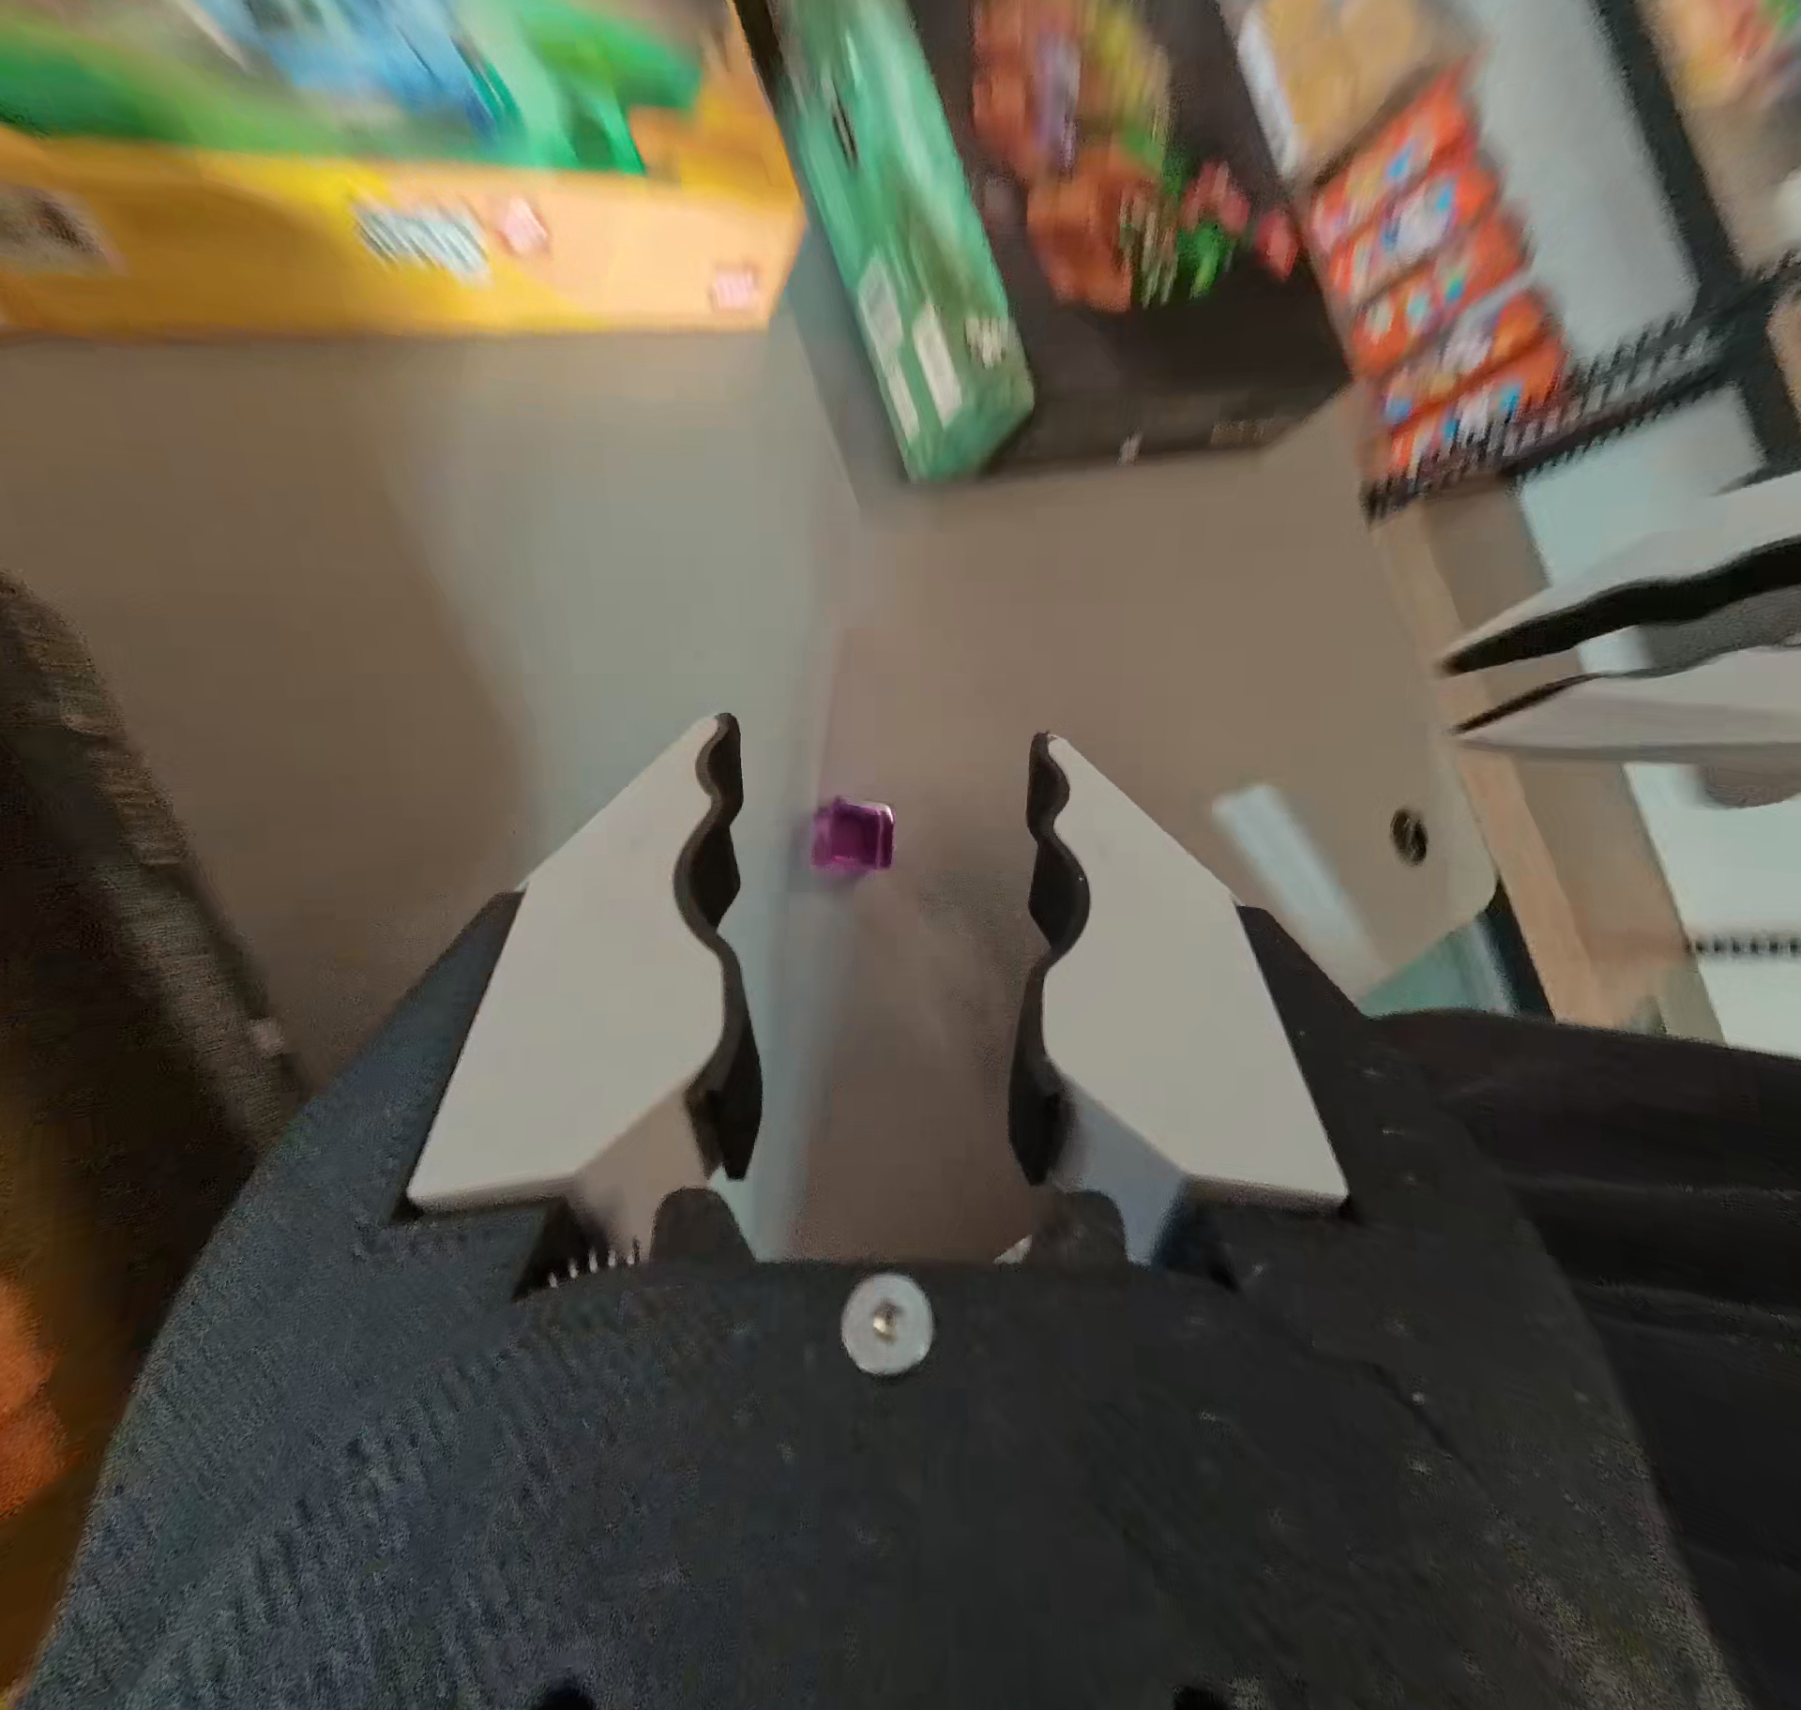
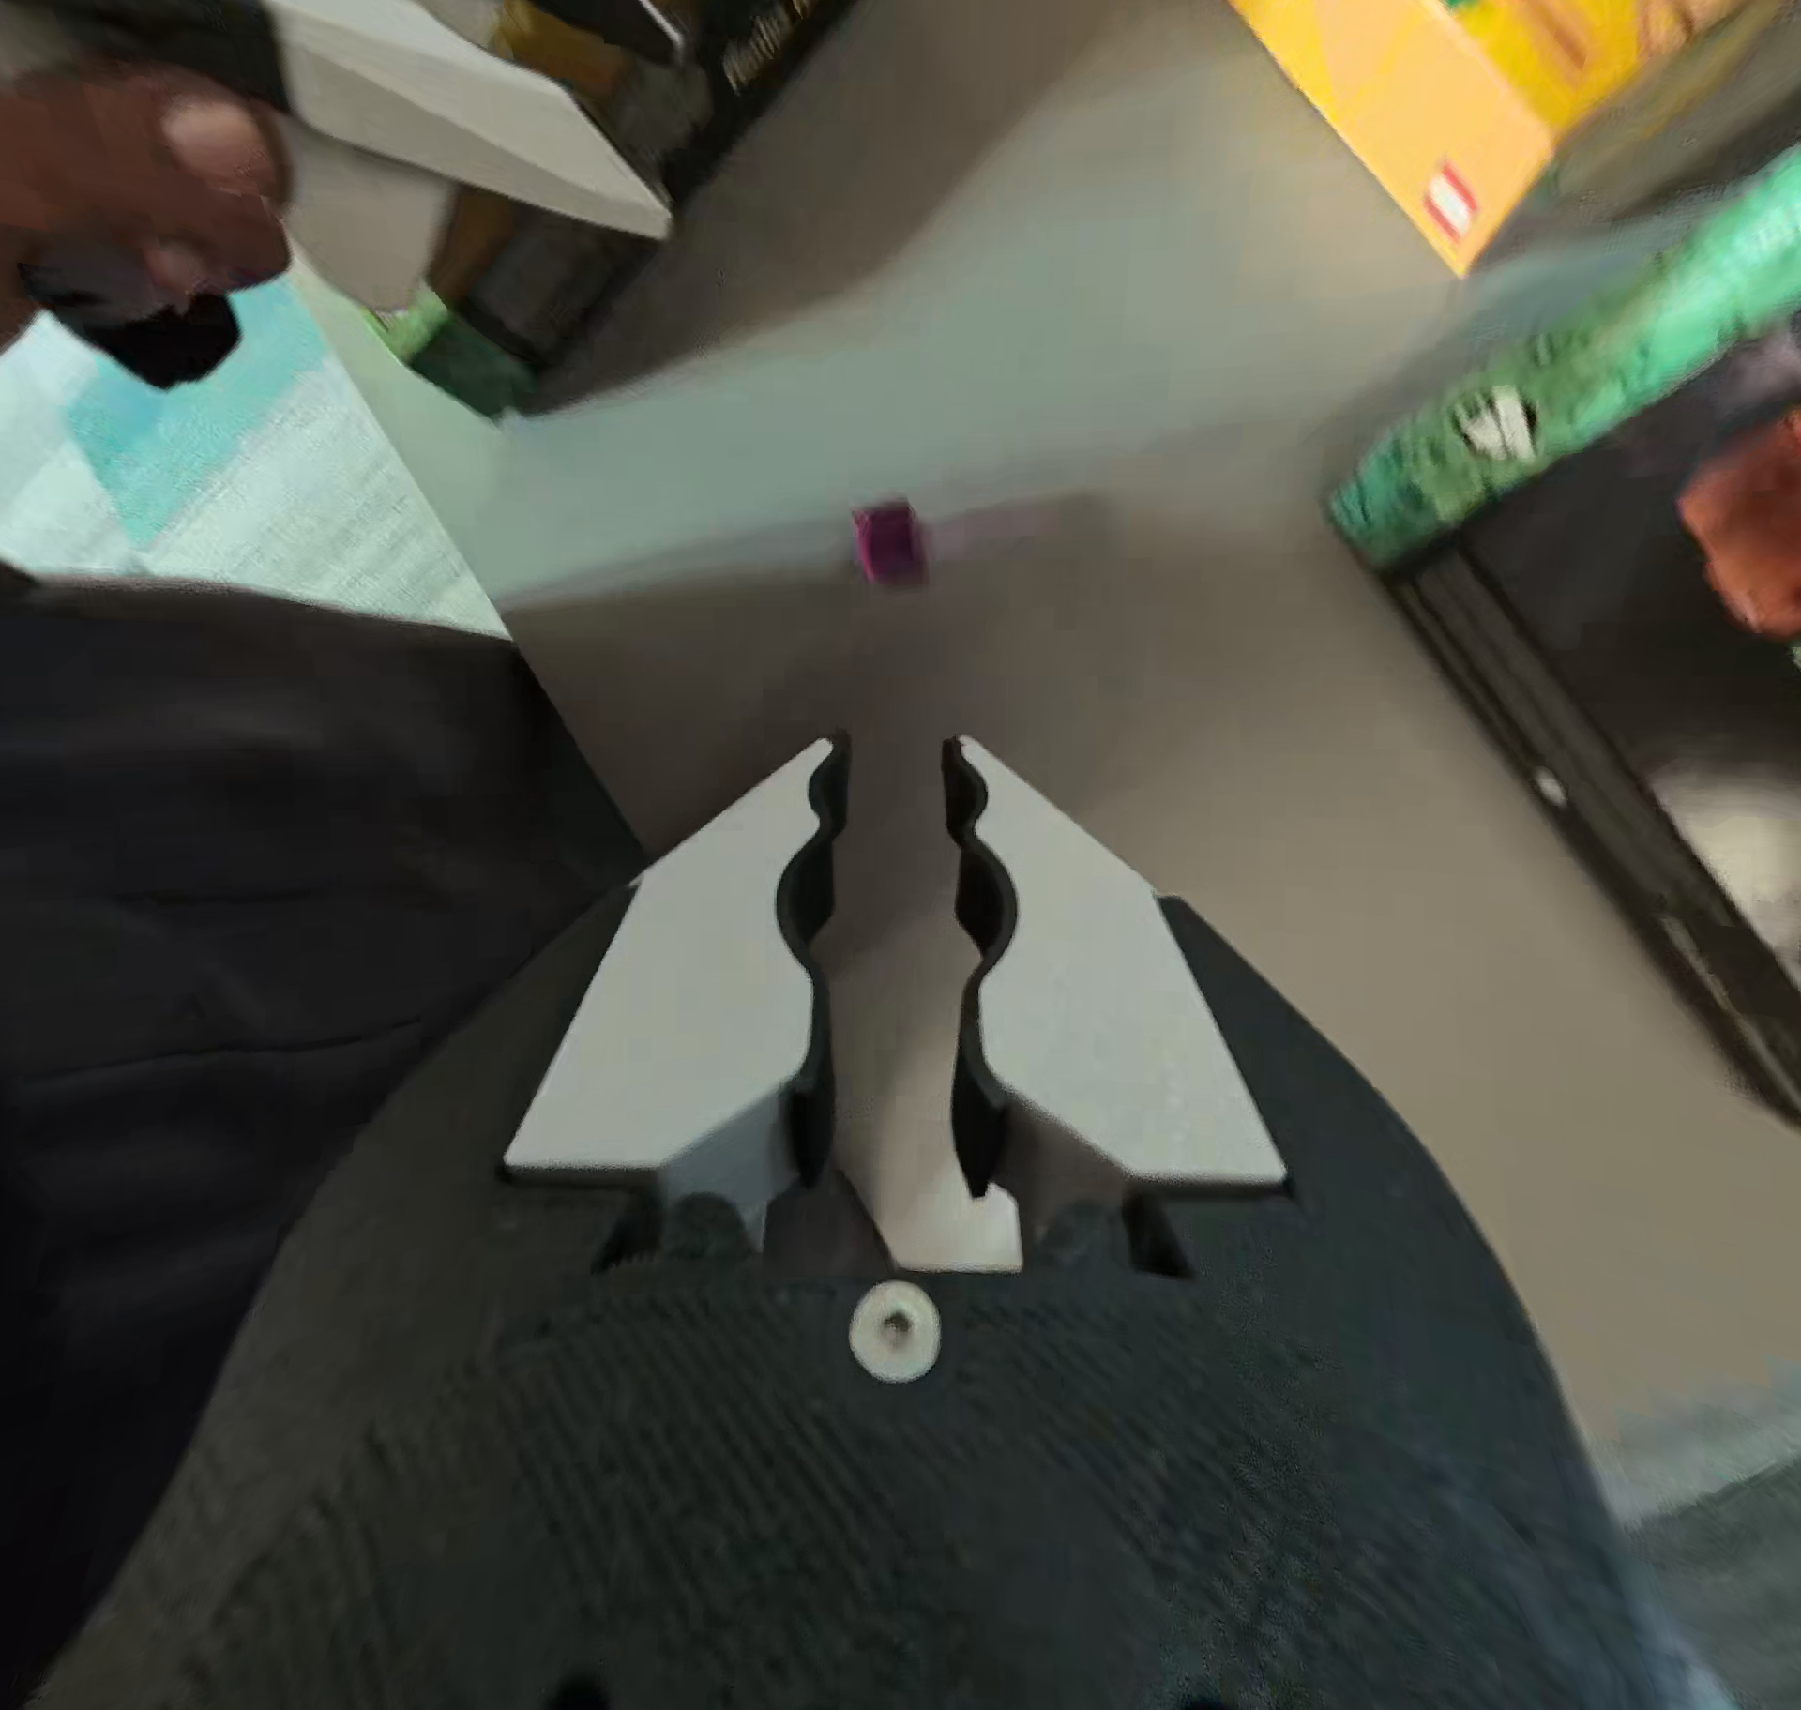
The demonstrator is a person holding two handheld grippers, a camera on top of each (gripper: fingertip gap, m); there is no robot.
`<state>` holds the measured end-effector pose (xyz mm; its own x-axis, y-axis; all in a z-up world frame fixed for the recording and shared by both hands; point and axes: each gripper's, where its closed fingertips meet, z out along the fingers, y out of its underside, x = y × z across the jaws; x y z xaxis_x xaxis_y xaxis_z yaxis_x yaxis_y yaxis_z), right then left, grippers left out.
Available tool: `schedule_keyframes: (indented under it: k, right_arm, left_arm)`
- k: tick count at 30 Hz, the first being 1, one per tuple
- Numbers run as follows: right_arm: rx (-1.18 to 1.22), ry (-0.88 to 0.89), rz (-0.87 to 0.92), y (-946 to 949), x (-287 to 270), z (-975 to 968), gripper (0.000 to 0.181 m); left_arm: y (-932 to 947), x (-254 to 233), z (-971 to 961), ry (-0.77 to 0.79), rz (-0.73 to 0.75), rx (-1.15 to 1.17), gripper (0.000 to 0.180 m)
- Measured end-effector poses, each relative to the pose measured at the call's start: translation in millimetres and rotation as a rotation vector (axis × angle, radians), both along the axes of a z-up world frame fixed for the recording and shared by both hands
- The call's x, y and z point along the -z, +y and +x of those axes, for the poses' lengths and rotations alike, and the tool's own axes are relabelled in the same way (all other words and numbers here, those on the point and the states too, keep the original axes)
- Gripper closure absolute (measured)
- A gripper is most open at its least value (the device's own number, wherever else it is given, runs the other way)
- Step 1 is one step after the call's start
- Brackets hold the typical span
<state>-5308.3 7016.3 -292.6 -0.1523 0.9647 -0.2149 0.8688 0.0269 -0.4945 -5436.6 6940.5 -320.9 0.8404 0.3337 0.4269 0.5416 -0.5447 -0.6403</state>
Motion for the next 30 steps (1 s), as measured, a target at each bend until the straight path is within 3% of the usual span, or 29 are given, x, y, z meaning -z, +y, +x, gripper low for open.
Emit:
schedule_keyframes:
  k: [4, 8, 12, 16, 21, 26, 30]
  right_arm:
    - [-0.072, 0.179, -0.109, -54, -37, -92, 0.162]
    - [-0.24, 0.275, -0.013, -123, -63, -185, 0.156]
    - [-0.291, 0.271, -0.001, -182, -69, -233, 0.158]
    - [-0.247, 0.22, -0.017, -208, -61, -235, 0.159]
    - [-0.112, 0.168, 0.033, -190, -56, -208, 0.161]
    - [0.01, 0.157, 0.008, -175, -56, -192, 0.162]
    - [-0.006, 0.163, 0.017, -172, -57, -199, 0.163]
  left_arm:
    - [-61, -69, -61, 0.152, 0.103, -0.188, 0.125]
    - [-142, -94, -129, 0.269, 0.117, -0.376, 0.132]
    - [-198, -31, -182, 0.145, -0.04, -0.413, 0.137]
    - [-194, 39, -191, -0.073, -0.134, -0.251, 0.137]
    - [-170, 74, -181, -0.062, -0.217, -0.019, 0.141]
    - [-170, 78, -184, 0.002, -0.231, 0.03, 0.151]
    - [-186, 48, -188, 0.026, -0.175, -0.038, 0.154]
